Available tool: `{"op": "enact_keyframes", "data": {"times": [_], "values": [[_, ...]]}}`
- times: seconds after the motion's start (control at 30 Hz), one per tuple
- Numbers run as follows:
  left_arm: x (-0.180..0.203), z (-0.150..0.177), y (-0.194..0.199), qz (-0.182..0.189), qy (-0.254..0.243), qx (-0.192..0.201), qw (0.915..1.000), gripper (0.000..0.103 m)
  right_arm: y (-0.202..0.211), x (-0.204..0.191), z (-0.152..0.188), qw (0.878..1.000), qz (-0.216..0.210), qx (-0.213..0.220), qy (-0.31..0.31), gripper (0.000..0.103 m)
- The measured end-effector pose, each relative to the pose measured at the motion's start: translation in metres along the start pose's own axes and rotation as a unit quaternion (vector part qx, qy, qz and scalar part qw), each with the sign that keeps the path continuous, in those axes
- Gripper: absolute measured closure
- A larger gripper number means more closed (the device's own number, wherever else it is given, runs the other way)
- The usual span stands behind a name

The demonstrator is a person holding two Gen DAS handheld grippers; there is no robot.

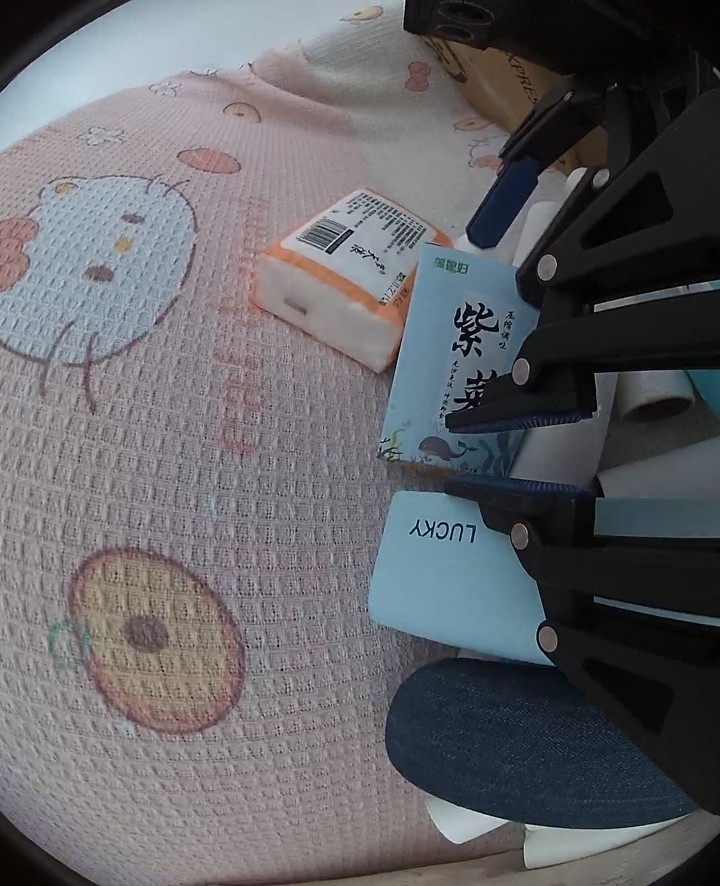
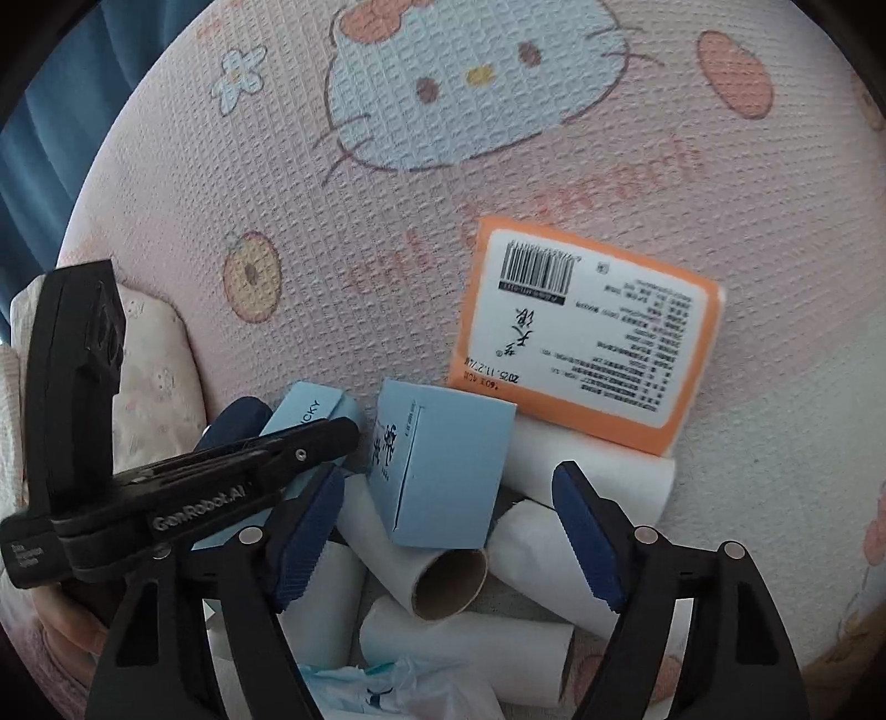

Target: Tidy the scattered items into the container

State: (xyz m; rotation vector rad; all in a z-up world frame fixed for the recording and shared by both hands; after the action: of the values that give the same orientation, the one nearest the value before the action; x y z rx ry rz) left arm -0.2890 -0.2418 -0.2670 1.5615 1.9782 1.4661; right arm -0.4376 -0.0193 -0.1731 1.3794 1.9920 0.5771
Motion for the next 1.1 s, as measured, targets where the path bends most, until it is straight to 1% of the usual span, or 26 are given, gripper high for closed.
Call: {"op": "enact_keyframes", "data": {"times": [0.03, 0.07, 0.1, 0.13, 0.17, 0.2, 0.27, 0.33, 0.4, 0.47, 0.57, 0.6, 0.63, 0.7, 0.8, 0.87, 0.97, 1.03, 1.07, 1.1], "values": [[0.001, 0.0, 0.0, 0.009, 0.002, -0.004, 0.9999, 0.076, -0.003, 0.003, 0.0, 1.0, 0.002, -0.005, -0.011, 0.033], [0.004, 0.0, 0.0, 0.019, 0.002, -0.007, 0.9998, 0.067, -0.005, 0.007, 0.001, 1.0, -0.007, -0.009, -0.029, 0.04], [0.006, 0.0, 0.0, 0.027, 0.002, -0.008, 0.9996, 0.062, -0.006, 0.011, 0.002, 0.999, -0.015, -0.013, -0.048, 0.051], [0.009, 0.001, 0.0, 0.032, 0.0, -0.009, 0.9995, 0.055, -0.007, 0.014, 0.003, 0.997, -0.034, -0.012, -0.069, 0.063], [0.012, 0.001, 0.0, 0.035, -0.001, -0.009, 0.9993, 0.05, -0.005, 0.016, 0.005, 0.994, -0.06, -0.006, -0.089, 0.065], [0.015, 0.001, -0.001, 0.038, -0.003, -0.009, 0.9992, 0.048, -0.003, 0.018, 0.005, 0.993, -0.063, -0.002, -0.101, 0.065], [0.019, 0.002, -0.003, 0.047, -0.007, -0.009, 0.9988, 0.038, 0.004, 0.021, 0.006, 0.993, -0.06, 0.001, -0.097, 0.066], [0.022, 0.001, -0.005, 0.05, -0.013, -0.009, 0.9986, 0.036, 0.013, 0.027, 0.006, 0.994, -0.047, 0.005, -0.1, 0.066], [0.026, 0.0, -0.009, 0.056, -0.017, -0.013, 0.9982, 0.035, 0.018, 0.035, 0.009, 0.992, -0.041, 0.005, -0.118, 0.066], [0.028, -0.001, -0.011, 0.063, -0.014, -0.019, 0.9977, 0.035, 0.022, 0.043, 0.011, 0.989, -0.048, 0.007, -0.141, 0.066], [0.032, -0.002, -0.013, 0.103, 0.007, -0.035, 0.9941, 0.035, 0.029, 0.051, 0.014, 0.985, -0.047, 0.013, -0.167, 0.065], [0.035, -0.002, -0.015, 0.111, 0.01, -0.037, 0.9931, 0.035, 0.031, 0.052, 0.014, 0.984, -0.04, 0.014, -0.17, 0.065], [0.038, -0.002, -0.017, 0.111, 0.007, -0.037, 0.9931, 0.034, 0.033, 0.053, 0.013, 0.985, -0.03, 0.015, -0.171, 0.065], [0.043, -0.001, -0.021, 0.099, -0.013, -0.035, 0.9943, 0.034, 0.039, 0.05, 0.011, 0.988, -0.006, 0.015, -0.152, 0.064], [0.044, 0.002, -0.023, 0.081, -0.044, -0.034, 0.9951, 0.034, 0.039, 0.043, 0.006, 0.993, 0.056, 0.015, -0.107, 0.062], [0.046, 0.004, -0.023, 0.088, -0.056, -0.041, 0.9937, 0.034, 0.042, 0.039, 0.001, 0.993, 0.08, 0.012, -0.084, 0.061], [0.055, 0.005, -0.028, 0.101, -0.057, -0.053, 0.9918, 0.034, 0.047, 0.04, -0.001, 0.993, 0.082, 0.01, -0.084, 0.06], [0.059, 0.006, -0.027, 0.122, -0.045, -0.06, 0.9896, 0.034, 0.049, 0.041, -0.001, 0.993, 0.081, 0.011, -0.09, 0.06], [0.061, 0.007, -0.026, 0.136, -0.037, -0.063, 0.9881, 0.035, 0.051, 0.041, 0.001, 0.993, 0.072, 0.008, -0.09, 0.06], [0.063, 0.008, -0.025, 0.143, -0.03, -0.062, 0.9873, 0.035, 0.051, 0.04, 0.002, 0.994, 0.066, 0.005, -0.089, 0.058]]}}
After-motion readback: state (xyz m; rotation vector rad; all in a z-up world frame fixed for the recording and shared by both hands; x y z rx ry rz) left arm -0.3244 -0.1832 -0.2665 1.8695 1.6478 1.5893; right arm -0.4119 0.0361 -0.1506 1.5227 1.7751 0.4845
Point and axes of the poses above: each gripper's, at about its wrist camera, not at the fingertips, and y roughly against the way its jaws point, x to its right, z to its underside, the point moved 6 cm from there along -y, roughly the way its jaws point, and after that the axes turned 11 degrees about y, right-handed, at the moved point
